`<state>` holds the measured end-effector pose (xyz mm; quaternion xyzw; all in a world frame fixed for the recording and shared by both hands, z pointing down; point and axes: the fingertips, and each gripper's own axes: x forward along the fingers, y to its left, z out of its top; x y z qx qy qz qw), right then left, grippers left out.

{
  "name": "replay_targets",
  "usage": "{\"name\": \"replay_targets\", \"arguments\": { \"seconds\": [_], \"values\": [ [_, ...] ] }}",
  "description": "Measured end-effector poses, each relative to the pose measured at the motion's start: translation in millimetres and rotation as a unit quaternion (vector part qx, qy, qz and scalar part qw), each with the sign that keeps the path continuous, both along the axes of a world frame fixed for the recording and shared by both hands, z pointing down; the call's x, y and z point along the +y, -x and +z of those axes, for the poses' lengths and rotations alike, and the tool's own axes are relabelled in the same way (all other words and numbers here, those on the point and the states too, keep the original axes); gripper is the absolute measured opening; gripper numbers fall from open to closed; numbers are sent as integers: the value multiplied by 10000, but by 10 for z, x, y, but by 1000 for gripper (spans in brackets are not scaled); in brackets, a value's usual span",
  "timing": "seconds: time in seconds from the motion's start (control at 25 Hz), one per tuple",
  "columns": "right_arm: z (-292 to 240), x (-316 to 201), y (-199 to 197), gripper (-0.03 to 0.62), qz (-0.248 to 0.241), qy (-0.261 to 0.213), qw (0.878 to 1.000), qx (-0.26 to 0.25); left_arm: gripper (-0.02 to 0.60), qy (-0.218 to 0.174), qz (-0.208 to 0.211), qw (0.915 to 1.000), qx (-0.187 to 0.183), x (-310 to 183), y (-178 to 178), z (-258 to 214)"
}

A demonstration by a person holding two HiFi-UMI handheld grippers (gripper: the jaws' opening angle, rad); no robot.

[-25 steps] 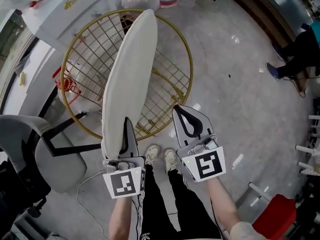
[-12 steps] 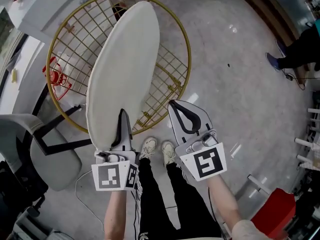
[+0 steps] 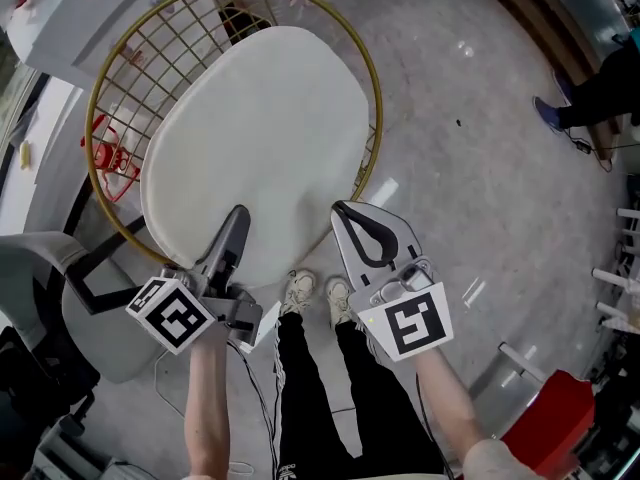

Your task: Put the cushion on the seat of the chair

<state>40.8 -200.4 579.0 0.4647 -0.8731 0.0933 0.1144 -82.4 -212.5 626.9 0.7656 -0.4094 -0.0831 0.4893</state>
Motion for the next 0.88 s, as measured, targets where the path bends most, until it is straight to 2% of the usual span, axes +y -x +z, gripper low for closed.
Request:
{"name": "replay_targets", "arguments": {
  "seconds": [0.08, 0.16, 0.24, 0.36, 0.88],
  "values": [
    [43, 20, -14, 18, 34, 71, 10000, -37, 57, 241, 1, 9978, 613, -48, -25, 52],
    [92, 46, -33, 18, 63, 143, 9999, -43, 57, 601, -50, 9920, 1109, -57, -55, 135],
    [149, 64, -54, 18, 84, 212, 9997, -32, 56, 909, -77, 9849, 1469, -76, -87, 215],
    [221, 73, -84, 18, 122, 283, 9995, -35, 55, 1148, -85, 9768, 1807, -149, -119, 315],
    [370, 22, -61, 18, 168, 370, 9992, 15, 55, 1669, -154, 9688, 1826, -288, -71, 741]
  ]
}}
